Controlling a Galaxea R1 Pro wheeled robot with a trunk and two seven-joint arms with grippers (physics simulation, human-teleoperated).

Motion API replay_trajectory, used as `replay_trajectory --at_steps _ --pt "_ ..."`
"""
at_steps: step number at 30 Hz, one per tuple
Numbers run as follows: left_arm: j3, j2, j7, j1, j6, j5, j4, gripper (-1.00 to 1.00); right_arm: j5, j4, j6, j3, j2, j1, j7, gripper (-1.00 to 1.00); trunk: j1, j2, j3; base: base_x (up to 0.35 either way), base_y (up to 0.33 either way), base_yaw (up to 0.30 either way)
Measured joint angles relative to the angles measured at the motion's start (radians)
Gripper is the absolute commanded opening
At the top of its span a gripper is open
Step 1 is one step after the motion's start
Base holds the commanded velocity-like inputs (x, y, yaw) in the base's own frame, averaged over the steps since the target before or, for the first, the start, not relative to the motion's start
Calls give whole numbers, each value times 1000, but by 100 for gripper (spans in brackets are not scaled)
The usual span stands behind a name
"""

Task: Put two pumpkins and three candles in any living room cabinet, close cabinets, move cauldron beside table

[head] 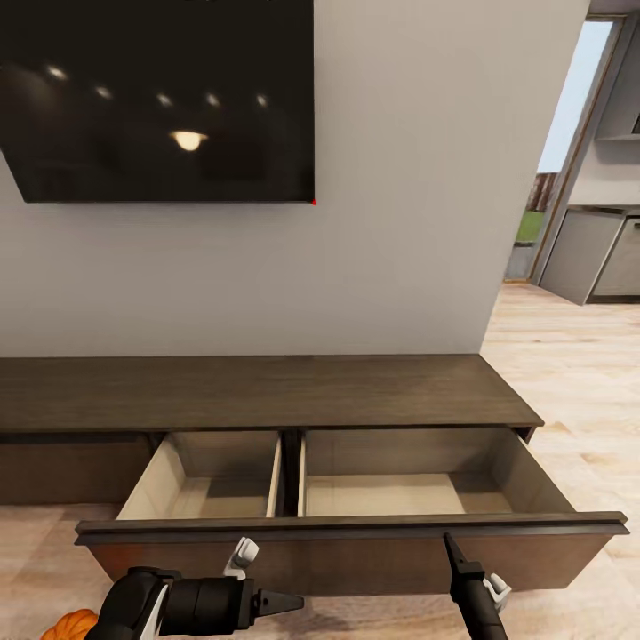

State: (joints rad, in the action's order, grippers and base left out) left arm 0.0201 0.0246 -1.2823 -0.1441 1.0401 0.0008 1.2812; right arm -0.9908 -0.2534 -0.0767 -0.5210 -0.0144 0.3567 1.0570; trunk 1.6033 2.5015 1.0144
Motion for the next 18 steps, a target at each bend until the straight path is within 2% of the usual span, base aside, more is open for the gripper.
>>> replay_trajectory --at_steps 5,18 --pt "0 0 0 0 0 0 0 100 0 0 0 -1 0 0 -1 -100 0 0 0 -126 0 0" --pt "0 0 0 0 0 -1 0 100 0 0 1 -1 0 0 -1 -100 0 0 0 -31 0 0"
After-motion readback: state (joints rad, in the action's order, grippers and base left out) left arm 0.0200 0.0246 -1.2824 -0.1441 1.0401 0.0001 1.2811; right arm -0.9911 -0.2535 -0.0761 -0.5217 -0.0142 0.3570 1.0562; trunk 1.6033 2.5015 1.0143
